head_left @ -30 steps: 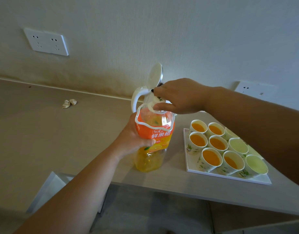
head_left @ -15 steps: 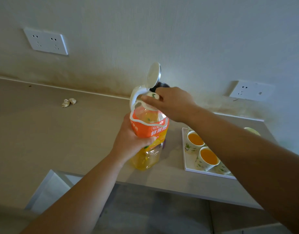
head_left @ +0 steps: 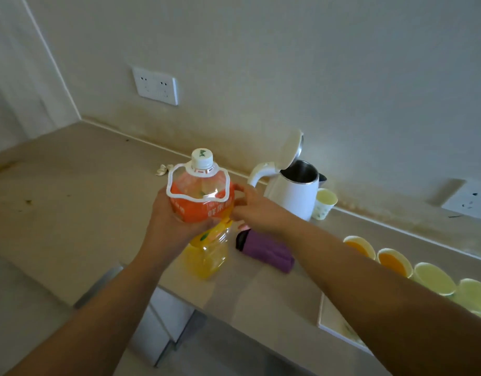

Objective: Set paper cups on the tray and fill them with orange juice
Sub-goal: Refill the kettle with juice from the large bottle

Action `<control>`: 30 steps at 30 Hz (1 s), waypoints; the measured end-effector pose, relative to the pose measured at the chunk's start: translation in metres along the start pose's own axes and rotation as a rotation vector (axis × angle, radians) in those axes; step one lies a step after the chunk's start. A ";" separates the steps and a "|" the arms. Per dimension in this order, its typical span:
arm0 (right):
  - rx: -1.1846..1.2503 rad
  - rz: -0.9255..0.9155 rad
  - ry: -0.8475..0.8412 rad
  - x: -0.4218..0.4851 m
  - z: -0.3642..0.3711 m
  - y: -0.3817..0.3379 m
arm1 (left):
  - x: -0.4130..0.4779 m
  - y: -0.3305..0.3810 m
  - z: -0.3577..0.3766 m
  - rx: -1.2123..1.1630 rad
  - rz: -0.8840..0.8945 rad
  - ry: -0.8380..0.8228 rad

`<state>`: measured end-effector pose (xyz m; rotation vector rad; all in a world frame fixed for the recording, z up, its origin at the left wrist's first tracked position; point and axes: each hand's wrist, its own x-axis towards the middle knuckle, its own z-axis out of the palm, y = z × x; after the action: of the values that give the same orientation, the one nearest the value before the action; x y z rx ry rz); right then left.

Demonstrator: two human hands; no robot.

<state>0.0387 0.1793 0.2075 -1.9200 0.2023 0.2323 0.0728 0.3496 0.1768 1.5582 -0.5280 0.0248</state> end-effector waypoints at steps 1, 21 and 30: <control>-0.007 -0.021 0.031 0.014 -0.001 -0.006 | 0.012 0.000 -0.004 0.020 0.009 0.022; -0.520 0.177 0.244 0.167 -0.156 -0.083 | 0.245 -0.109 0.085 0.029 -0.025 -0.062; -0.522 0.300 0.253 0.181 -0.179 -0.063 | 0.254 -0.128 0.104 0.126 -0.033 -0.199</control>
<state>0.2407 0.0287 0.2800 -2.4339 0.6540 0.2577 0.3107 0.1676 0.1335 1.7023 -0.6673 -0.1254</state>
